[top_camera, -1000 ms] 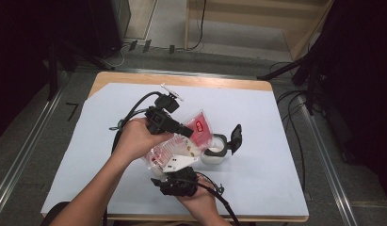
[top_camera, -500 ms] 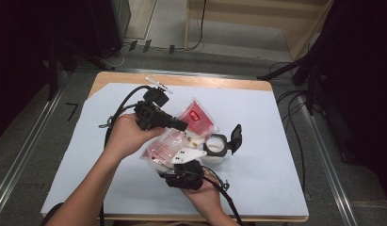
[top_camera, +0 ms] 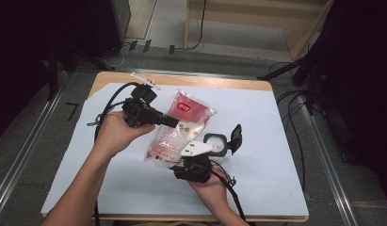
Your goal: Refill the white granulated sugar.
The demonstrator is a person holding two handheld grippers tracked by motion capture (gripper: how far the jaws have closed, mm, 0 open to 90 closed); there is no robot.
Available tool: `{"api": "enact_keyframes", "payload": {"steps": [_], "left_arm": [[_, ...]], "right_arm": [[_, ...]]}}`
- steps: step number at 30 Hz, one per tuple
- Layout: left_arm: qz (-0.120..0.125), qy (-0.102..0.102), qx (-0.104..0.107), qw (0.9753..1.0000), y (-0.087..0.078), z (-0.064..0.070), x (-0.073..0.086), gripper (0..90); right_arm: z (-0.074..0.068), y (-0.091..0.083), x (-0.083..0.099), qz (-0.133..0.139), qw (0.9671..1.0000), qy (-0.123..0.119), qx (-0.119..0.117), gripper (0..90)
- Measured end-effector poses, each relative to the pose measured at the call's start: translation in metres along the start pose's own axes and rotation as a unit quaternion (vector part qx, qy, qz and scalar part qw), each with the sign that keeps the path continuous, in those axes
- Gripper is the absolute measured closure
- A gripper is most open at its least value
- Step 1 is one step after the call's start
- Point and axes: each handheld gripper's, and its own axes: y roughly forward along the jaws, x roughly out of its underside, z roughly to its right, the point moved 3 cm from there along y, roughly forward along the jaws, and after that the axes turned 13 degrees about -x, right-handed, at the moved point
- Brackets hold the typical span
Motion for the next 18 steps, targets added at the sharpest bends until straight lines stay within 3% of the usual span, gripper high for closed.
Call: {"api": "enact_keyframes", "payload": {"steps": [6,8,11,15,18], "left_arm": [[0.008,0.007,0.004,0.9999,-0.007,-0.002,0.004,86.7],[0.007,-0.003,0.009,0.9999,-0.01,-0.002,0.01,87.0],[0.005,-0.004,0.01,0.9999,-0.013,-0.005,0.018,87.2],[0.009,-0.011,0.001,0.9999,-0.014,-0.011,0.023,87.4],[0.018,-0.025,0.002,0.9995,-0.013,-0.015,0.023,88.5]], "right_arm": [[0.012,-0.006,-0.001,0.007,0.9997,0.024,0.008,54.1],[0.017,-0.008,0.0,0.009,0.9991,0.04,0.006,54.8],[0.023,-0.011,0.001,0.008,0.9988,0.046,0.011,54.8],[0.028,-0.012,0.001,0.002,0.9978,0.064,0.013,56.2],[0.029,-0.011,0.0,-0.005,0.9972,0.074,-0.007,55.9]]}}
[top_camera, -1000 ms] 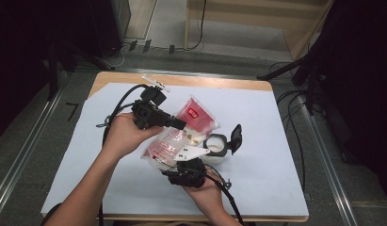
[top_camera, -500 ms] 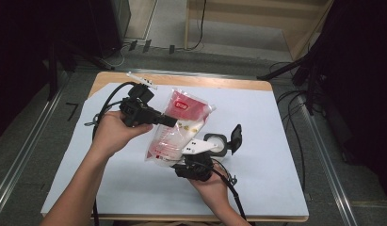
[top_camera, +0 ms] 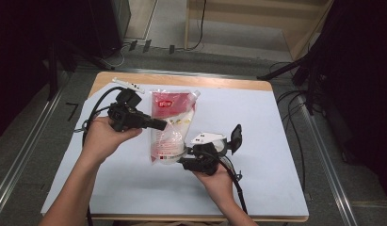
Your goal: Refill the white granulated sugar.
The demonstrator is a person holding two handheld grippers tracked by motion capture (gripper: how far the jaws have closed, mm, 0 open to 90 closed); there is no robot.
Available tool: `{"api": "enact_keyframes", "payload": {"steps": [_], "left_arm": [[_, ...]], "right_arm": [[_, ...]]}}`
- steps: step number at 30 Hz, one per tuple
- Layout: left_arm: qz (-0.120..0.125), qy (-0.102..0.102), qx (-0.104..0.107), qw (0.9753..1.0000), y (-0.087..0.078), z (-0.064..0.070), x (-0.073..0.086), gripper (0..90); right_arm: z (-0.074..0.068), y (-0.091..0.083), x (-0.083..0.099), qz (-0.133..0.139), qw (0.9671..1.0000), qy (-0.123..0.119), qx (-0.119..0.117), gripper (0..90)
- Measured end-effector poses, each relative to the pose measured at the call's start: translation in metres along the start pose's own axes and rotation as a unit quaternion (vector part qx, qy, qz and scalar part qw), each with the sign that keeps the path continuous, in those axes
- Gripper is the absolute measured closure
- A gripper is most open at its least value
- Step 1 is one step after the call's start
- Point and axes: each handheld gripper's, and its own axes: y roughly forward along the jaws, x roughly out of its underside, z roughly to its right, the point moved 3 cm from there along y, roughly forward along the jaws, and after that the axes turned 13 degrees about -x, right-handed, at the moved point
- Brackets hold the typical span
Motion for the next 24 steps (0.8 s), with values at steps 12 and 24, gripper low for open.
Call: {"api": "enact_keyframes", "payload": {"steps": [12,24], "left_arm": [[0.027,-0.014,-0.04,0.9987,-0.012,-0.017,0.0,90.0],[0.036,-0.026,-0.122,0.9915,0.002,-0.059,0.005,90.0]], "right_arm": [[-0.006,0.006,0.0,-0.026,0.9993,-0.028,0.0,55.0],[-0.007,0.003,0.002,-0.017,0.9994,-0.023,-0.022,52.3]]}}
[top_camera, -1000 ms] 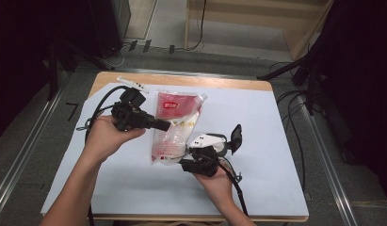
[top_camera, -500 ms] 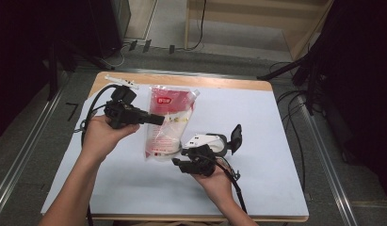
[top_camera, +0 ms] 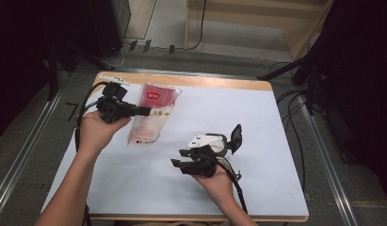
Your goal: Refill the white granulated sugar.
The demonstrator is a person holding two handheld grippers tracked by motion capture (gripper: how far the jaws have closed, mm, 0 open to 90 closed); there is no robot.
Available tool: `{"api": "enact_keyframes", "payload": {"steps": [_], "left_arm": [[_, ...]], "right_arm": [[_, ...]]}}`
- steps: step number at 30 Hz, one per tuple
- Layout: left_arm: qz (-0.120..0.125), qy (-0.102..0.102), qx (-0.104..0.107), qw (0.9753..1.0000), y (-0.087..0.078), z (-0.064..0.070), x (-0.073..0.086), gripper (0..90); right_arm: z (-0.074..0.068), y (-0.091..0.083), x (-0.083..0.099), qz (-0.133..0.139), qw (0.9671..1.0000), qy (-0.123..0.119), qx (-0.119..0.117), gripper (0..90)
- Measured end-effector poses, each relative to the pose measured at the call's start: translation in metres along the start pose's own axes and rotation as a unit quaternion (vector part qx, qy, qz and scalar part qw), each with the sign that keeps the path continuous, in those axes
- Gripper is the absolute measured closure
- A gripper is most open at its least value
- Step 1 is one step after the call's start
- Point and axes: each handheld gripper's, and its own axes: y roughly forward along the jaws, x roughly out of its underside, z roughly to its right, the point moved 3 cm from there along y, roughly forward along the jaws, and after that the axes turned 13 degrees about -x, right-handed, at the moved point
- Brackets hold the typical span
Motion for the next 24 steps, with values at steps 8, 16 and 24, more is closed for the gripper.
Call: {"api": "enact_keyframes", "payload": {"steps": [8,16,24], "left_arm": [[0.019,-0.005,-0.007,0.9998,0.024,-0.012,-0.002,90.0],[0.019,-0.004,0.005,0.9998,0.044,-0.022,0.004,90.0],[0.027,0.006,0.004,0.9996,0.036,-0.029,0.016,89.2]], "right_arm": [[-0.001,-0.006,0.003,0.007,1.0,0.0,0.004,51.6],[0.0,-0.011,0.006,0.011,0.9999,0.009,0.003,51.6],[-0.001,-0.014,0.004,0.011,0.9999,0.005,-0.005,50.1]]}}
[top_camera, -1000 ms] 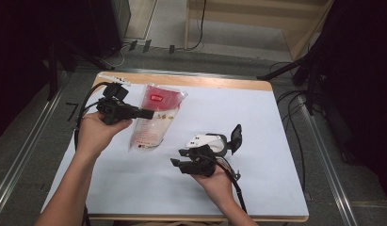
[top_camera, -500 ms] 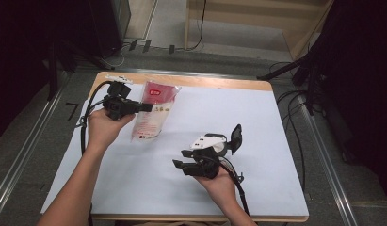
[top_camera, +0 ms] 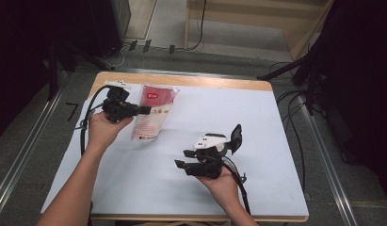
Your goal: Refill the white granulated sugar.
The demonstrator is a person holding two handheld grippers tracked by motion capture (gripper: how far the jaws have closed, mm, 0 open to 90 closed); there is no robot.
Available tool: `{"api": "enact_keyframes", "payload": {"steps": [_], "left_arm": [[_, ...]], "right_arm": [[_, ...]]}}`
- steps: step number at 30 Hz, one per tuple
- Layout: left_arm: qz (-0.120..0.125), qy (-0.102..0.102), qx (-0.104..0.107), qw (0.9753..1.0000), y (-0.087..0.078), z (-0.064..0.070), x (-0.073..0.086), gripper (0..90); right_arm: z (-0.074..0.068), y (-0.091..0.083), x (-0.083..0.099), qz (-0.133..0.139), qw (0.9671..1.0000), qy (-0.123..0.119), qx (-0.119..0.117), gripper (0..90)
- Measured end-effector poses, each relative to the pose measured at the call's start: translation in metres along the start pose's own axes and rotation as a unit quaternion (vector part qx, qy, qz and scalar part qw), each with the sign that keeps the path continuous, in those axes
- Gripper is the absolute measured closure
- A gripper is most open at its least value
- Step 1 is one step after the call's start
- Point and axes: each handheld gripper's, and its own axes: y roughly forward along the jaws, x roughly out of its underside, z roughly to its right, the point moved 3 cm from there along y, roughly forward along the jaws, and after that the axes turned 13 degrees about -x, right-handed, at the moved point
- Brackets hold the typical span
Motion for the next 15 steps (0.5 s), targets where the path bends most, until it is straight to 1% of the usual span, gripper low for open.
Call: {"api": "enact_keyframes", "payload": {"steps": [2,3,4,7,8,10,12,13,15], "left_arm": [[0.0,-0.002,0.006,1.0,-0.001,0.001,0.002,88.9],[-0.002,-0.003,0.006,1.0,-0.001,0.001,0.003,88.6],[-0.001,0.001,0.004,1.0,-0.002,0.001,0.005,88.4],[0.0,-0.005,0.0,1.0,-0.005,0.0,0.009,88.0],[0.001,-0.003,0.004,1.0,-0.006,0.0,0.011,87.7],[0.003,-0.001,0.002,1.0,-0.008,-0.001,0.014,86.9],[0.005,0.0,0.005,1.0,-0.009,0.0,0.017,86.6],[0.004,0.001,0.004,1.0,-0.01,0.0,0.018,86.2],[0.007,0.0,0.009,0.9999,-0.012,0.001,0.021,85.6]], "right_arm": [[0.0,-0.003,-0.001,0.002,1.0,-0.004,0.0,50.3],[0.0,-0.004,-0.002,0.006,1.0,-0.001,-0.001,50.3],[0.0,-0.005,-0.003,0.006,1.0,0.0,-0.003,50.3],[0.002,-0.01,-0.006,0.003,1.0,0.0,-0.008,50.3],[0.002,-0.011,-0.006,0.003,0.9999,0.001,-0.01,50.3],[0.003,-0.013,-0.006,-0.001,0.9999,0.003,-0.011,50.2],[0.002,-0.016,-0.006,-0.003,0.9999,0.003,-0.013,50.2],[0.002,-0.017,-0.006,-0.004,0.9999,0.004,-0.016,50.2],[0.0,-0.019,-0.007,-0.001,0.9998,0.003,-0.022,50.2]]}}
